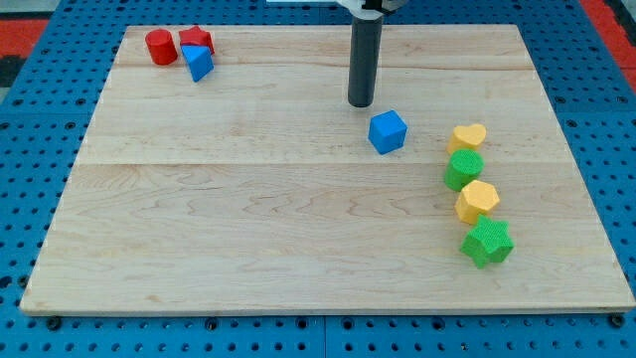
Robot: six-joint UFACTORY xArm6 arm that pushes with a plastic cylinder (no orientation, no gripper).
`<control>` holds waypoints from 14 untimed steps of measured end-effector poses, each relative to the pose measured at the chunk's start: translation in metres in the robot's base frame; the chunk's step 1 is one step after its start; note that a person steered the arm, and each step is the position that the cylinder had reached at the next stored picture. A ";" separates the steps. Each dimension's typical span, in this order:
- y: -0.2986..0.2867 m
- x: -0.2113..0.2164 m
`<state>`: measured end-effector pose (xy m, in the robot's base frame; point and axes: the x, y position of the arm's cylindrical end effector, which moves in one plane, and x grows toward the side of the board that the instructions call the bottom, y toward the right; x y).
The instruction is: Move the cube towards the top side of the board
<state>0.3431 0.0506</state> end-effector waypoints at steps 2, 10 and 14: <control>-0.001 0.000; -0.051 0.100; -0.061 0.124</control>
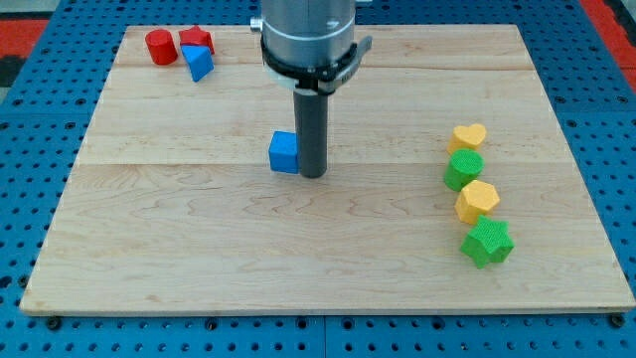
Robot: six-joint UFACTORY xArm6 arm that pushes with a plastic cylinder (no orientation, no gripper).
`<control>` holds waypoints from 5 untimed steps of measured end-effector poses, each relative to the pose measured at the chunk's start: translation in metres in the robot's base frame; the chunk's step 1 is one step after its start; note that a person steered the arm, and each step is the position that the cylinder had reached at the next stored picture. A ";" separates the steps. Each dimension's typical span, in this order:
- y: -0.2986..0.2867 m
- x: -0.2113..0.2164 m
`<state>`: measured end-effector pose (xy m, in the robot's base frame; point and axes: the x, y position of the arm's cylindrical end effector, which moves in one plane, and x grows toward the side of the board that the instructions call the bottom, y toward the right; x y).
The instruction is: Move the cube towards the top side of the board
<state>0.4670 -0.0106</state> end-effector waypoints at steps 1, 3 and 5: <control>-0.023 0.001; -0.053 -0.087; -0.055 -0.114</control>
<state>0.3533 -0.0657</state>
